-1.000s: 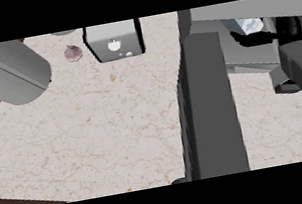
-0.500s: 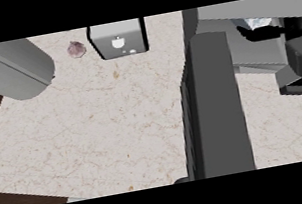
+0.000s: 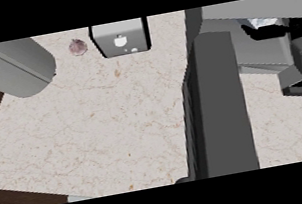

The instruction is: Pick up the milk, place it into the microwave and close the microwave

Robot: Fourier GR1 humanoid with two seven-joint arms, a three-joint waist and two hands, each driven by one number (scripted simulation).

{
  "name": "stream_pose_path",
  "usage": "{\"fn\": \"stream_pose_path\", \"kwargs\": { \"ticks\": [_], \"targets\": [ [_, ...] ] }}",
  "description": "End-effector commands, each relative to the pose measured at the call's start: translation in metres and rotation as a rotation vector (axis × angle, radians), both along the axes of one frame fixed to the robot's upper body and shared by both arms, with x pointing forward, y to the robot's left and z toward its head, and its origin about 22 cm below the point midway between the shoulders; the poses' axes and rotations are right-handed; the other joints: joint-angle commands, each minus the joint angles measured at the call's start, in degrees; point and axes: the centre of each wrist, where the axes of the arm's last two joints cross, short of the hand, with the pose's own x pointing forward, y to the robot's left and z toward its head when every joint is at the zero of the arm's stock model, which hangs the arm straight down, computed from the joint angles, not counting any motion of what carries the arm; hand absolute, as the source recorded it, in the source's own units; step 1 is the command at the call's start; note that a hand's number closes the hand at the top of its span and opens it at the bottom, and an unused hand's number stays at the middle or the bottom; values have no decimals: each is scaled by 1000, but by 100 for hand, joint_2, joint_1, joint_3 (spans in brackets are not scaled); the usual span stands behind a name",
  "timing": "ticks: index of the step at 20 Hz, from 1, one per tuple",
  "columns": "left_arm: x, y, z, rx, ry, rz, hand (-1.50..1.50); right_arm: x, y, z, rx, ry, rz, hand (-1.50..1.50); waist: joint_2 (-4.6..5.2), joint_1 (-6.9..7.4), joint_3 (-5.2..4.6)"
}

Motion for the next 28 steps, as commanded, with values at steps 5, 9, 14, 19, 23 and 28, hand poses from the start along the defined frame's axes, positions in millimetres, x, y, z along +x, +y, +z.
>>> {"fn": "stream_pose_path", "kwargs": {
  "ticks": [5,9,14,19,23,28],
  "targets": [
    [7,-1,-2,18,19,-18,-150,17,40,11,124,-45,203,-150,-47,64,19],
    [13,2,-5,16,15,-17,-150,21,63,8,54,70,230,-150,-74,108,-26],
    [19,-1,-4,24,19,-29,-150,33,103,24,55,70,186,-150,-105,108,-34],
    [17,-2,-5,30,40,-17,-150,36,130,25,62,46,187,-150,-154,53,-27],
    [19,-4,-11,39,70,-46,-150,40,143,36,79,4,236,-150,-200,-57,-26],
    [15,-8,-27,16,107,-56,-150,38,133,32,105,-38,166,-150,-256,-251,-31]
  ]
}}
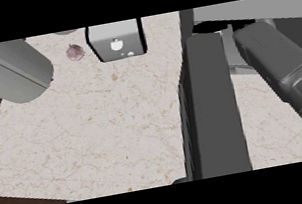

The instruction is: Pick up the milk, place it into the microwave and close the microwave

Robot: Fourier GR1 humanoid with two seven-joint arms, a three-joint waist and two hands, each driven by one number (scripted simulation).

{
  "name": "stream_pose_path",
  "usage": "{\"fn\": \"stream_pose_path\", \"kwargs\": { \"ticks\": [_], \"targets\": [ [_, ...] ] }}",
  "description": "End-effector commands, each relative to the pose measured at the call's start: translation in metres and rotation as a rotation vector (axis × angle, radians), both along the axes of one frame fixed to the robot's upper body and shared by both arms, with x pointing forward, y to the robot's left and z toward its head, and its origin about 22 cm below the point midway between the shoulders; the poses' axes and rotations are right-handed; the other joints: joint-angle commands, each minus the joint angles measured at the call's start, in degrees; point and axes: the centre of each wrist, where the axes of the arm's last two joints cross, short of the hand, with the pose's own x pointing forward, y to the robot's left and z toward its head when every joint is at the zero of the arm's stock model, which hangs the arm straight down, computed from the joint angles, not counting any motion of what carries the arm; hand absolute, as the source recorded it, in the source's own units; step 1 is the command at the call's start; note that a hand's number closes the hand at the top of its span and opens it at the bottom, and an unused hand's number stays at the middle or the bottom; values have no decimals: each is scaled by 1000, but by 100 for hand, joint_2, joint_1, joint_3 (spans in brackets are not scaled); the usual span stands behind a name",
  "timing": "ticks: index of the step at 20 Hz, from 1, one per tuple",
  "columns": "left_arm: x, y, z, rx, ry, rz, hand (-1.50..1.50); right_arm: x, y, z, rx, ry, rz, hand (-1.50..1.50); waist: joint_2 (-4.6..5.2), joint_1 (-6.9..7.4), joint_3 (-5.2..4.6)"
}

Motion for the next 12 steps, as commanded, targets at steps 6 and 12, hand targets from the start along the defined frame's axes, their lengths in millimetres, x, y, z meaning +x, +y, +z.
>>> {"fn": "stream_pose_path", "kwargs": {
  "ticks": [6,12],
  "targets": [
    [4,-9,-18,-15,26,-26,-150,-1,-4,-2,69,-47,-46,-150,-125,-267,-16],
    [-5,-22,-38,-35,44,-71,-150,-13,-33,-25,85,-17,2,-150,-197,-388,-16]
  ]
}}
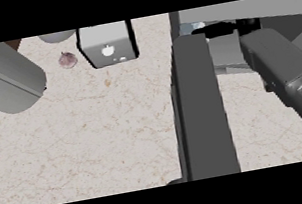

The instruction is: Pick up the milk, place it into the microwave and close the microwave

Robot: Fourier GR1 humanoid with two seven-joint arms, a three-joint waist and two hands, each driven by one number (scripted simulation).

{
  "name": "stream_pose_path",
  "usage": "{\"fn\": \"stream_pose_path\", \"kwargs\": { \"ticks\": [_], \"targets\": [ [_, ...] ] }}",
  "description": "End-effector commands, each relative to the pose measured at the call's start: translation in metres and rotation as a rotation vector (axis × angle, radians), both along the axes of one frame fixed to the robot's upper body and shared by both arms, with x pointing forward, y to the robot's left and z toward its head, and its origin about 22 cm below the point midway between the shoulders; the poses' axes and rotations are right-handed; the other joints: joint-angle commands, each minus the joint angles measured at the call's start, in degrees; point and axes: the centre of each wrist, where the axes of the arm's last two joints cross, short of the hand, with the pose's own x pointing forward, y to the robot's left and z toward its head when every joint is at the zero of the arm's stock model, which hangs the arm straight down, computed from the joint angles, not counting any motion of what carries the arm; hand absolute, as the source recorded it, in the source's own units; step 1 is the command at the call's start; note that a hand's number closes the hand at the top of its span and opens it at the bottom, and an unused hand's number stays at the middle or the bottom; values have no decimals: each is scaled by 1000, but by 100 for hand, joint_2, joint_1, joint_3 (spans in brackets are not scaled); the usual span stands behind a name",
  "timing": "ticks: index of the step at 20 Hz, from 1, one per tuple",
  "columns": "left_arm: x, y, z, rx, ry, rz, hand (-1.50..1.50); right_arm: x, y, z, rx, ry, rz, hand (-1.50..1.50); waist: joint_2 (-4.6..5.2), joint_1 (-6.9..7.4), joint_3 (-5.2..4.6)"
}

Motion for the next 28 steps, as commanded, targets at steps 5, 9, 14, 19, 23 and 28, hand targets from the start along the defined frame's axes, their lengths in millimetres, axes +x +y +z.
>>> {"fn": "stream_pose_path", "kwargs": {
  "ticks": [5,9,14,19,23,28],
  "targets": [
    [4,-31,-27,-34,25,-128,-150,-20,-23,-39,136,33,110,-150,-126,-266,-5],
    [2,-35,-35,-16,39,-221,-150,-20,-22,-40,271,45,259,-150,-212,-385,-10],
    [11,-47,-55,20,97,-320,-150,-43,-14,-81,428,78,343,-150,-262,-527,-19],
    [39,-54,-62,87,97,-337,-150,-73,14,-128,526,105,413,-150,-330,-715,-30],
    [48,-71,-67,102,95,-342,-150,-104,9,-162,580,142,443,-150,-368,-791,-33],
    [59,-97,-71,131,97,-333,150,-143,-18,-193,496,216,405,-150,-425,-961,-42]
  ]
}}
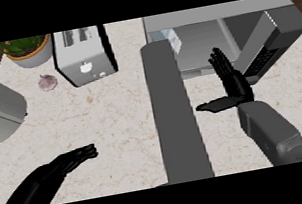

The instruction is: Pick up the milk, place it into the microwave and close the microwave

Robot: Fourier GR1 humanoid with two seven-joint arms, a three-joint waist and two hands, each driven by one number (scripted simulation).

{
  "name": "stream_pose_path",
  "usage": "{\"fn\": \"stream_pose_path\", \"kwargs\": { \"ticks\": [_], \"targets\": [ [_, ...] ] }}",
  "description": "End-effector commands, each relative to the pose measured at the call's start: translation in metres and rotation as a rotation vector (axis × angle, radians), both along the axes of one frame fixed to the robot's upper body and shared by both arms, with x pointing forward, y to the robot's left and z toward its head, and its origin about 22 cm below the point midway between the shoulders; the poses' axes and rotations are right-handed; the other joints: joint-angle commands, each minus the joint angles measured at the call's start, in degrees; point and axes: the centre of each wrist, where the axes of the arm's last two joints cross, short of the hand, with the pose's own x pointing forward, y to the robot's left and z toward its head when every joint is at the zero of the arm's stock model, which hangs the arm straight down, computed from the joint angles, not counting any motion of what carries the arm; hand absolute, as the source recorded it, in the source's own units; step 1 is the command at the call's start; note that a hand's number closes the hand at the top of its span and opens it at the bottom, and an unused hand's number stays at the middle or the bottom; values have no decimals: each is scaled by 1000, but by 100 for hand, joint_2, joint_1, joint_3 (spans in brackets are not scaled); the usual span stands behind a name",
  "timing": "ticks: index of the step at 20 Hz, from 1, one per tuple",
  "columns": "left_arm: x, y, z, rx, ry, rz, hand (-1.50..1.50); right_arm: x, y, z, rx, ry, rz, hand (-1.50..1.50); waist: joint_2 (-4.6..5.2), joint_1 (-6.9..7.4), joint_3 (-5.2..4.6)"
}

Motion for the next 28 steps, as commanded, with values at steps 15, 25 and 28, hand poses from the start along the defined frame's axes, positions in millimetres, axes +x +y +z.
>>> {"fn": "stream_pose_path", "kwargs": {
  "ticks": [15,25,28],
  "targets": [
    [48,-79,-24,203,-76,-118,150,-173,-97,-70,-46,34,-173,-150,-10,-215,-19],
    [58,-140,-57,190,-99,-157,150,-219,-148,-17,-1,-75,-104,-150,39,-253,-24],
    [48,-162,-72,202,-133,-221,150,-234,-137,-5,3,-127,-112,-150,47,-204,-18]
  ]
}}
